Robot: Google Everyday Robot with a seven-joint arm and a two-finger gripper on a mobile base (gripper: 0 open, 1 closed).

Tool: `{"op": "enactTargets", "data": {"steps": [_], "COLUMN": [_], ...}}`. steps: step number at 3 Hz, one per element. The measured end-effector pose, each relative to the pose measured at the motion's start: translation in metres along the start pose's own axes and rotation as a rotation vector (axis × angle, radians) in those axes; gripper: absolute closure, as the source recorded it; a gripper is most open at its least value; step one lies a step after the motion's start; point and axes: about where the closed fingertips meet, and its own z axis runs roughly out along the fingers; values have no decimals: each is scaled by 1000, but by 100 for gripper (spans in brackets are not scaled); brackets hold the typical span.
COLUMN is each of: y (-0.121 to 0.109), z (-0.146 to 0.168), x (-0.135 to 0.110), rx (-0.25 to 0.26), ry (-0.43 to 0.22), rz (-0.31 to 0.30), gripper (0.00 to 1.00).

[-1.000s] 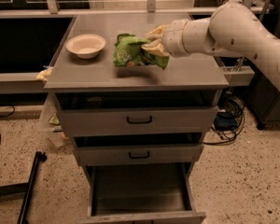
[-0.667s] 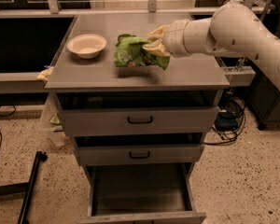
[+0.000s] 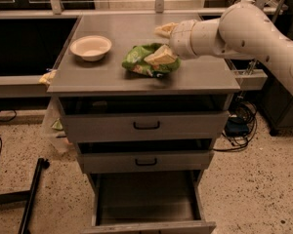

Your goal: Pick green rice chip bag from bottom drawer and place on counter

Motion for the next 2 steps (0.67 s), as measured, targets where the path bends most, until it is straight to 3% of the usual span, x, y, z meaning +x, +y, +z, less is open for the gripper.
{"op": "enactTargets", "data": {"steps": [1, 2], "y": [0, 0], "z": [0, 0], "x": [0, 0], "rx": [0, 0], "ry": [0, 0], "rz": [0, 0], "gripper": [0, 0]}}
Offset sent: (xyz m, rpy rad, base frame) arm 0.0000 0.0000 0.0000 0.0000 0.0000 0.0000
